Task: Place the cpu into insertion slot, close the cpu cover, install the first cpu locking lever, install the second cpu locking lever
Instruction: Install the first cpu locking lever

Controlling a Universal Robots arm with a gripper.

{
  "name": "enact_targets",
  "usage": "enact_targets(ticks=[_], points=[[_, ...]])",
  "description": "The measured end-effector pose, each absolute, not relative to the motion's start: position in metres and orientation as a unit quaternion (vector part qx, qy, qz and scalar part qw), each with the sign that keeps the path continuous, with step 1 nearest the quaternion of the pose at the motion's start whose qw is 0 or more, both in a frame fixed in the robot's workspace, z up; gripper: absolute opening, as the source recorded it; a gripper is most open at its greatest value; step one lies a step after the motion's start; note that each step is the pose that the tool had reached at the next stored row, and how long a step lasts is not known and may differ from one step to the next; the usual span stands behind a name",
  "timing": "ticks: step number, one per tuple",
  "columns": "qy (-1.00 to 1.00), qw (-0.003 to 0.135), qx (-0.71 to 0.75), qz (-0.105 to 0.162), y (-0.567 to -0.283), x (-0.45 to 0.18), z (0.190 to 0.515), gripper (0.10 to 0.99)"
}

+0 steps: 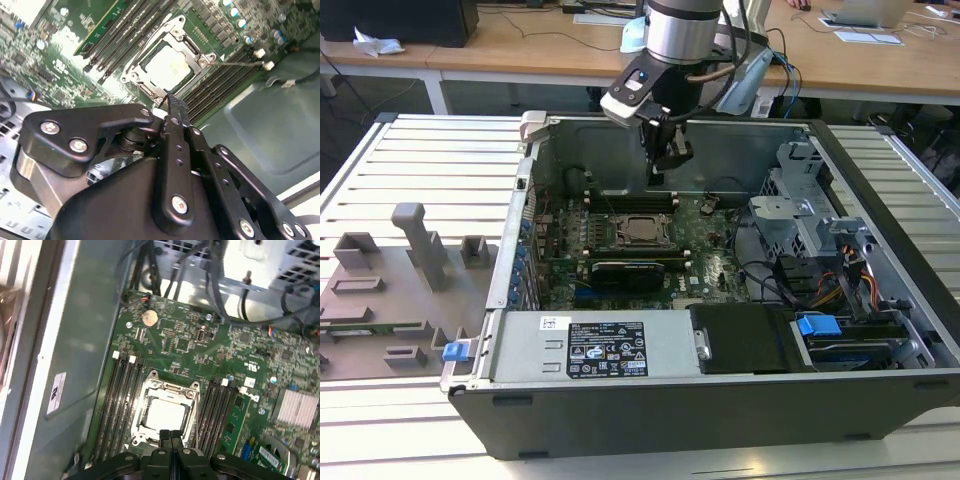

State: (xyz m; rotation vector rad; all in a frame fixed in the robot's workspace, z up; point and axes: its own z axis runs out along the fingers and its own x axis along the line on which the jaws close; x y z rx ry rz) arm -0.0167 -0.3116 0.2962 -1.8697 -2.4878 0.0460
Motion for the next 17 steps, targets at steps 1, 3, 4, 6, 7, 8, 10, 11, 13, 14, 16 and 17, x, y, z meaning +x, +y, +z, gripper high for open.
enact_targets(ticks=[1, 3, 4, 6, 7, 8, 10, 11, 13, 14, 16, 17], points=[[-0.813, 0.014, -0.582, 0.015, -0.3117, -0.0167, 0.2962, 0.106], [-0.832, 0.014, -0.554, 0.016, -0.3117, -0.0167, 0.2962, 0.106], [-0.843, 0.013, -0.538, 0.016, -0.3117, -0.0167, 0.2962, 0.106], [-0.85, 0.013, -0.526, 0.016, -0.3117, -0.0167, 0.2962, 0.106], [-0.858, 0.013, -0.514, 0.016, -0.3117, -0.0167, 0.2962, 0.106], [-0.863, 0.013, -0.505, 0.016, -0.3117, -0.0167, 0.2962, 0.106], [-0.877, 0.012, -0.479, 0.017, -0.3117, -0.0167, 0.2962, 0.106], [-0.881, 0.012, -0.474, 0.017, -0.3117, -0.0167, 0.2962, 0.106], [-0.889, 0.012, -0.457, 0.017, -0.3117, -0.0167, 0.2962, 0.106], [-0.892, 0.012, -0.451, 0.017, -0.3117, -0.0167, 0.2962, 0.106], [-0.899, 0.012, -0.437, 0.017, -0.3117, -0.0167, 0.2962, 0.106], [-0.905, 0.011, -0.424, 0.017, -0.3117, -0.0167, 0.2962, 0.106]])
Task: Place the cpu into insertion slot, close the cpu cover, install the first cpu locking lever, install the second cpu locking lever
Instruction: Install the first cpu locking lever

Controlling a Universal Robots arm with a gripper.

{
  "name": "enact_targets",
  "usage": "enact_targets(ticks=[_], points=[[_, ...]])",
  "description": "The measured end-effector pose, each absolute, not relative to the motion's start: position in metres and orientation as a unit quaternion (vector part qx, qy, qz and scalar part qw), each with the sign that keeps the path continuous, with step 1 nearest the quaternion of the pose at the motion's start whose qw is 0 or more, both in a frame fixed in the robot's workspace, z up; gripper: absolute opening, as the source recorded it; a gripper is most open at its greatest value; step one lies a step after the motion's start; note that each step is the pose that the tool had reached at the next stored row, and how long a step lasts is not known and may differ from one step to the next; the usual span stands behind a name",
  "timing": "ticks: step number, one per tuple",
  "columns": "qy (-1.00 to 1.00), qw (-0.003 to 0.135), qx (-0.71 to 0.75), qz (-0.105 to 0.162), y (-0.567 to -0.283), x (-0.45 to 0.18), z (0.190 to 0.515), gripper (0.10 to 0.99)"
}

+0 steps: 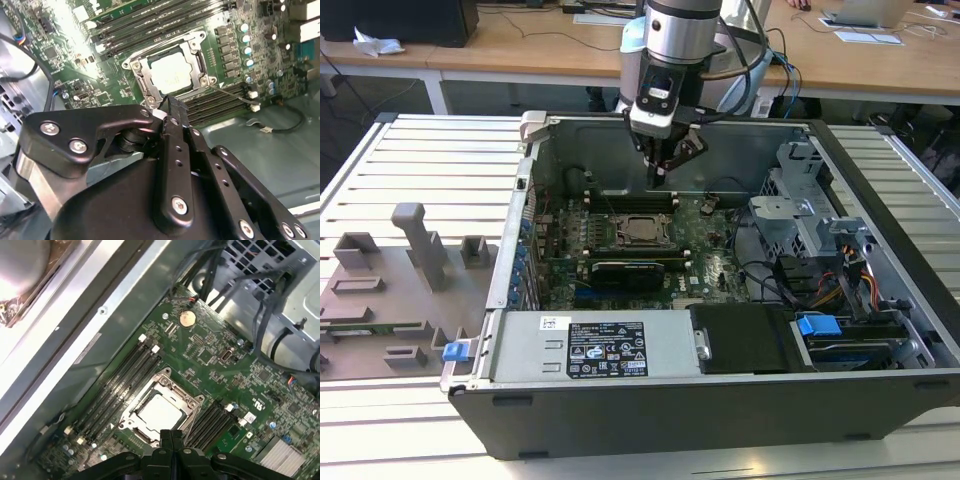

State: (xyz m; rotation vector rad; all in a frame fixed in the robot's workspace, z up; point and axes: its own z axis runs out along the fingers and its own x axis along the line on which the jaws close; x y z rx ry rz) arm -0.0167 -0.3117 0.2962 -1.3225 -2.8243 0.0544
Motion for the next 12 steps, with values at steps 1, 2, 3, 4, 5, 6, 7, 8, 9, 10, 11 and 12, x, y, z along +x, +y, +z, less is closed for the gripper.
enact_targets(ticks=[1, 2, 3, 4, 5, 6, 7, 8, 9, 10, 11, 12], points=[[-0.91, 0.011, -0.415, 0.018, -0.3117, -0.0167, 0.2962, 0.106], [-0.913, 0.011, -0.408, 0.018, -0.3117, -0.0167, 0.2962, 0.106], [-0.915, 0.011, -0.403, 0.018, -0.3117, -0.0167, 0.2962, 0.106], [-0.921, 0.011, -0.39, 0.018, -0.3117, -0.0167, 0.2962, 0.106], [-0.925, 0.01, -0.38, 0.018, -0.3117, -0.0167, 0.2962, 0.106], [-0.928, 0.01, -0.372, 0.018, -0.3117, -0.0167, 0.2962, 0.106], [-0.93, 0.01, -0.366, 0.018, -0.3117, -0.0167, 0.2962, 0.106], [-0.936, 0.01, -0.351, 0.018, -0.3117, -0.0167, 0.2962, 0.106], [-0.939, 0.01, -0.342, 0.018, -0.3117, -0.0167, 0.2962, 0.106], [-0.942, 0.01, -0.335, 0.018, -0.3117, -0.0167, 0.2962, 0.106], [-0.945, 0.009, -0.326, 0.019, -0.3117, -0.0167, 0.2962, 0.106], [-0.948, 0.009, -0.317, 0.019, -0.3117, -0.0167, 0.2962, 0.106]])
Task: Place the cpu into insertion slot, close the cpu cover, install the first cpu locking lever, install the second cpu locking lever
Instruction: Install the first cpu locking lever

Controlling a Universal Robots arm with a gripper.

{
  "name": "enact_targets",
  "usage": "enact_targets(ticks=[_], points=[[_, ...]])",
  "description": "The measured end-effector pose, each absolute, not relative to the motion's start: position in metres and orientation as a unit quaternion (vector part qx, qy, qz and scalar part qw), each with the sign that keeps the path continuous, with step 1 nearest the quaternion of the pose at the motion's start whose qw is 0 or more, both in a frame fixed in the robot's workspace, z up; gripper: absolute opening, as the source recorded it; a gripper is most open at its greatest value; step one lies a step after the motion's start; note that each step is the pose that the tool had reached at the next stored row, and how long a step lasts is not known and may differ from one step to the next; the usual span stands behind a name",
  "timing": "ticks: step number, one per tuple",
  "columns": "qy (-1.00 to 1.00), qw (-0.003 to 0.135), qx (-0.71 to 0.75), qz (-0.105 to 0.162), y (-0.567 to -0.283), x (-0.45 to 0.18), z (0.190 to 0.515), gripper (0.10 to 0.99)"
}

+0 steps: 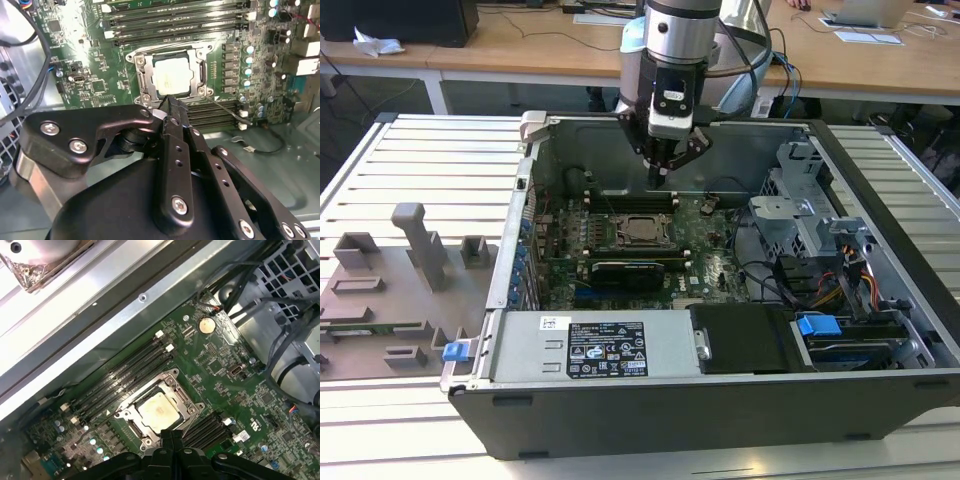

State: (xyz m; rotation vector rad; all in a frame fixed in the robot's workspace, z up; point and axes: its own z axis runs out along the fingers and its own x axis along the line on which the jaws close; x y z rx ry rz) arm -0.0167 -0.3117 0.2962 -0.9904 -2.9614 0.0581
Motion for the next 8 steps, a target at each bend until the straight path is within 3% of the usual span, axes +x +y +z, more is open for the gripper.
enact_targets(ticks=[8], points=[[-0.965, 0.008, -0.261, 0.019, -0.3117, -0.0167, 0.2962, 0.106]])
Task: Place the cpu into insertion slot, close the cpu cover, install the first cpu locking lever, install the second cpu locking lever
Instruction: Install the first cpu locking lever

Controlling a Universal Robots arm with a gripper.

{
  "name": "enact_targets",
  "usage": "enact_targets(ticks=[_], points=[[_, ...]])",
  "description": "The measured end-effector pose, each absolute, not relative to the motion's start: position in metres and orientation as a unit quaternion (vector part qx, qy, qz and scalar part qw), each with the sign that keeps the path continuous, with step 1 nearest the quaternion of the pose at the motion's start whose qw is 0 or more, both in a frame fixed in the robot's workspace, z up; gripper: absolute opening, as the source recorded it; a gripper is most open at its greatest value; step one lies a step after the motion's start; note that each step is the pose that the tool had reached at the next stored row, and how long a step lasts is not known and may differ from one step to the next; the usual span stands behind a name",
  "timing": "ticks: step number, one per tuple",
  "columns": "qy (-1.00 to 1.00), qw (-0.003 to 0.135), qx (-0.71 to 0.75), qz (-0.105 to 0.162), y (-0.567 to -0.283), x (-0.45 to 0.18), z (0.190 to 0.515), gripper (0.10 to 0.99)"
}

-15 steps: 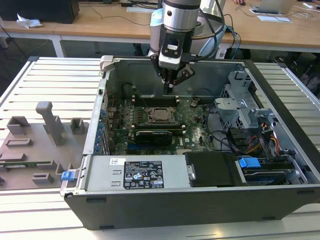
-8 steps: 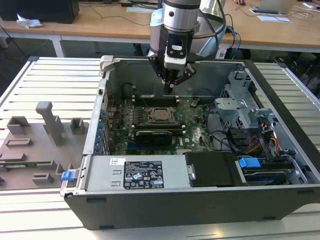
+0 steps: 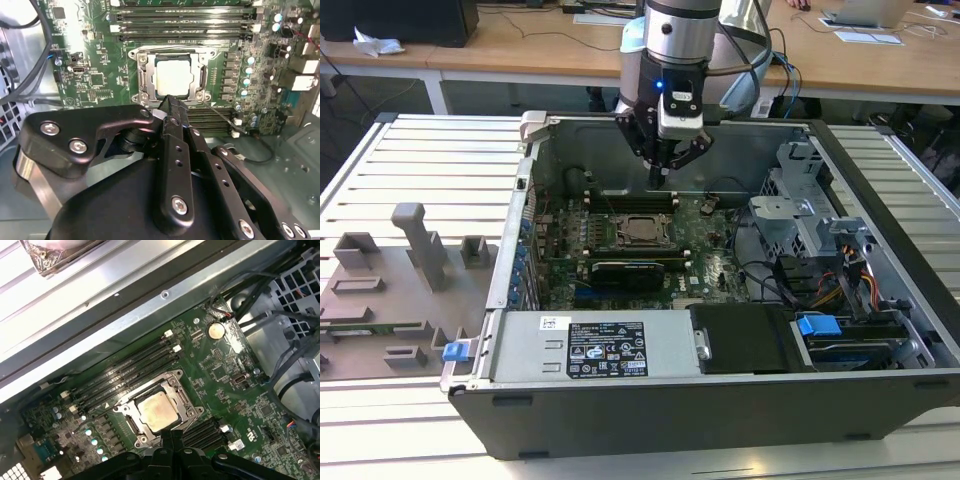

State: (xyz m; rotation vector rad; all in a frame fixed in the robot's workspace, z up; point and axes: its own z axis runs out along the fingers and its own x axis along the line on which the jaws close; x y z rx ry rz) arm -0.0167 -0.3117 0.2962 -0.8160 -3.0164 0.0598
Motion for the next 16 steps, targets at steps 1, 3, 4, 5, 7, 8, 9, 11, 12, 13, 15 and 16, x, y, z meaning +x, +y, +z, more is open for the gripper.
enact_targets(ticks=[1, 3, 4, 5, 7, 8, 9, 11, 12, 13, 15, 16], points=[[-0.966, 0.008, -0.257, 0.019, -0.3117, -0.0167, 0.2962, 0.106], [-0.968, 0.008, -0.248, 0.019, -0.3117, -0.0167, 0.2962, 0.106], [-0.969, 0.008, -0.244, 0.019, -0.3117, -0.0167, 0.2962, 0.106], [-0.971, 0.008, -0.238, 0.019, -0.3117, -0.0167, 0.2962, 0.106], [-0.974, 0.007, -0.226, 0.019, -0.3117, -0.0167, 0.2962, 0.106], [-0.975, 0.007, -0.22, 0.019, -0.3117, -0.0167, 0.2962, 0.106], [-0.976, 0.007, -0.216, 0.019, -0.3117, -0.0167, 0.2962, 0.106], [-0.978, 0.007, -0.208, 0.02, -0.3117, -0.0167, 0.2962, 0.106], [-0.979, 0.007, -0.201, 0.02, -0.3117, -0.0167, 0.2962, 0.106], [-0.98, 0.007, -0.198, 0.02, -0.3117, -0.0167, 0.2962, 0.106], [-0.981, 0.007, -0.192, 0.02, -0.3117, -0.0167, 0.2962, 0.106], [-0.982, 0.007, -0.189, 0.02, -0.3117, -0.0167, 0.2962, 0.106]])
